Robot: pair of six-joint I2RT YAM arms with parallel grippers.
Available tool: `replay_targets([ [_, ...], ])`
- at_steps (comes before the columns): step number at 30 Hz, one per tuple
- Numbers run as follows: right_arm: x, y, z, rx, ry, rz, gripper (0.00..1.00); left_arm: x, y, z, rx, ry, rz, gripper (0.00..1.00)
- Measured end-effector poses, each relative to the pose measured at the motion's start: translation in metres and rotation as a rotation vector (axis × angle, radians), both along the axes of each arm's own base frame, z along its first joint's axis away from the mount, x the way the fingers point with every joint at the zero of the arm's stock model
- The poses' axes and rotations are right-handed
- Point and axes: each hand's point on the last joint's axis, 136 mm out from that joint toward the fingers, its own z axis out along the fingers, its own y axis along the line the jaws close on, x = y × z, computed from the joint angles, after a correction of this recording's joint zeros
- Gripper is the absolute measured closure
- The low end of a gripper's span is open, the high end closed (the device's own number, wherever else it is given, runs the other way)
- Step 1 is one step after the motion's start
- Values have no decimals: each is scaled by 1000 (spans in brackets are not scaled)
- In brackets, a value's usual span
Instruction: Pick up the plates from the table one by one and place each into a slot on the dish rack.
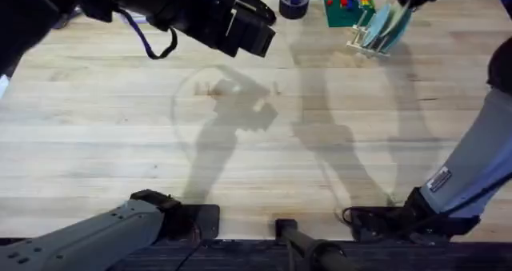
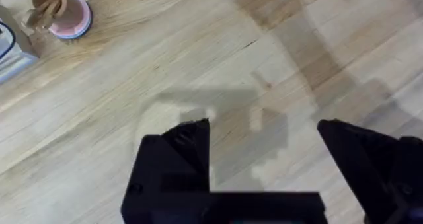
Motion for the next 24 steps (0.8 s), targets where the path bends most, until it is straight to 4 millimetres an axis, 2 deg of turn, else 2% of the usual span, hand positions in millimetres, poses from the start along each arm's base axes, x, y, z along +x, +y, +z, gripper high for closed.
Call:
replay_targets([
  [5, 1, -2, -20, -9, 49, -2, 972, 0, 0, 0, -1, 1, 2, 6],
  [20, 1, -4, -20, -14, 50, -5, 972, 0, 0, 0, -10, 4, 13, 6],
  [21, 1, -4, -20, -14, 50, -5, 966, 0, 0, 0, -10, 5, 14, 6],
  [24, 1, -4, -20, -16, 50, -6, 843, 0, 0, 0, -10, 5, 14, 6],
])
